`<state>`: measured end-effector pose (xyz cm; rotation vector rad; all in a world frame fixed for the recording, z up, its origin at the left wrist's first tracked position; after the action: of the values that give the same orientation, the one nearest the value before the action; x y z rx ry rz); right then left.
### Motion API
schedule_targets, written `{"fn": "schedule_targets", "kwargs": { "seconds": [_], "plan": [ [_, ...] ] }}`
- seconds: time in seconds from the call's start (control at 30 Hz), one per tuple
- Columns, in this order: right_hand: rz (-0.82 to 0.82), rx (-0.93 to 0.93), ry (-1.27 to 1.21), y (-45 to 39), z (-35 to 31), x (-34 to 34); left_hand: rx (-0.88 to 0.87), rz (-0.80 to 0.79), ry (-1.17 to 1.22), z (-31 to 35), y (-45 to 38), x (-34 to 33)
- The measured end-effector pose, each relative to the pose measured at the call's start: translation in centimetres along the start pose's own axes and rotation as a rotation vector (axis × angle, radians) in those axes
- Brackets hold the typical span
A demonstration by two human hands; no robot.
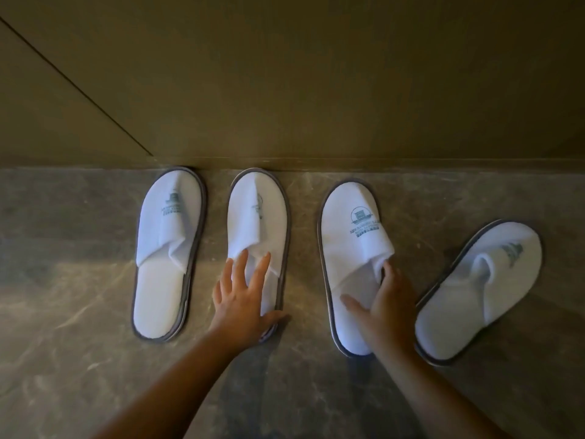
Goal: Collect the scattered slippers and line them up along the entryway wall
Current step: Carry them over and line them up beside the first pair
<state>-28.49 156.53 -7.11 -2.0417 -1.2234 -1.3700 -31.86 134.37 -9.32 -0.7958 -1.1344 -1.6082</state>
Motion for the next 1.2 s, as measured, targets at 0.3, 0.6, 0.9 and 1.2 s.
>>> {"fn": "schedule_targets", "kwargs": {
  "seconds": [0.3,0.6,0.9,1.2],
  "plan": [
    [-0.122,0.042,0.191,2.9,0.0,-3.4,-0.012,-0.062,-0.113,-0.6,-0.1,-3.2],
    [-0.070,0.059,0.195,1.1,-0.8,-3.6,-0.021,-0.069,-0.186,-0.6,-0.2,-3.0],
    [-0.081,0.062,0.151,1.8,-1.6,-4.7,-0.043,-0.084,-0.194,-0.4,-0.1,-2.6],
    [-0.081,0.076,0.151,1.8,-1.6,-4.4,-0.023,-0.089,-0.177,-0.5,-0.2,-3.1]
  ]
}}
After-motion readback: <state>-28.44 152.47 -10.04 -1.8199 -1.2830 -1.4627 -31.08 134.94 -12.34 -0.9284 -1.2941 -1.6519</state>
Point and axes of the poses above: each hand's wrist, its own y-axis away from the middle knuckle, its own x-axis out of the back of the hand, z = x × y, the point moved 9 cm from there along -y, towards the middle knuckle, and after that the axes turned 15 degrees about z, right-handed, at the moved point
